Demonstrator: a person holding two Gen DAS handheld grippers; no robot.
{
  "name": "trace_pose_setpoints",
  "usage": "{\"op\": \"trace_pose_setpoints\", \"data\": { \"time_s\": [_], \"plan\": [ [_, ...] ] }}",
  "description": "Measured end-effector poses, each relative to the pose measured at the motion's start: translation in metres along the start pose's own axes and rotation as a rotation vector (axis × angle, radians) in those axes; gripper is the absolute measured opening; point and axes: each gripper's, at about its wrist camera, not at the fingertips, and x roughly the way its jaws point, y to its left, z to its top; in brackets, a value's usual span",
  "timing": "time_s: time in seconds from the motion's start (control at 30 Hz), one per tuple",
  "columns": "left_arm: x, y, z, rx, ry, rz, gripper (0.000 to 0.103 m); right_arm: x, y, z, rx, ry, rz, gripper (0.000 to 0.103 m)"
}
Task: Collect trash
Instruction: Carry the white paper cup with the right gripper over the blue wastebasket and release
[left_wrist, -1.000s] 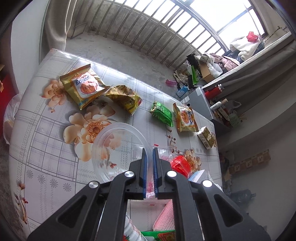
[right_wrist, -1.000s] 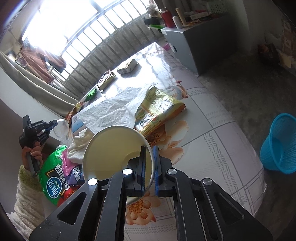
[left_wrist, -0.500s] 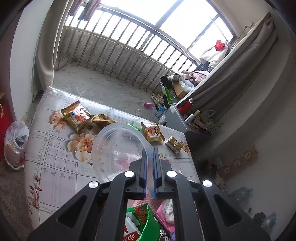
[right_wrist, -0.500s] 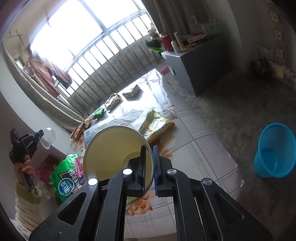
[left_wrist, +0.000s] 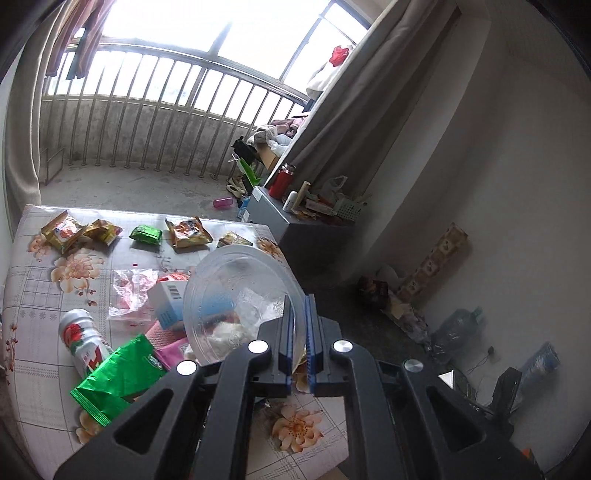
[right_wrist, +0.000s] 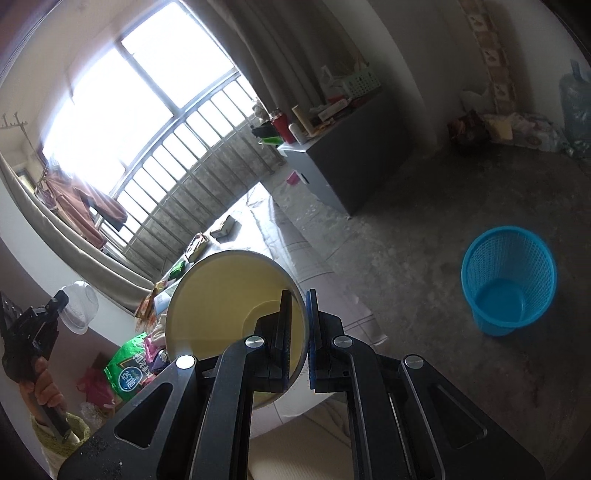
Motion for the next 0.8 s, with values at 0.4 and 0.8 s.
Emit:
{"op": "trace_pose_setpoints", "data": {
  "time_s": [0.4, 0.8],
  "plan": [
    [0.130, -0.138, -0.073, 0.085, 0.254, -0.179, 0.005, -0.042, -0.095, -0.012, 0.132, -0.043, -0.093, 0.006],
    [0.293, -0.281, -0.134, 0.244, 0.515, -0.189, 0.005, -0.039, -0.210, -0.001, 0.342, -0.066, -0.255, 0.006]
  ]
}}
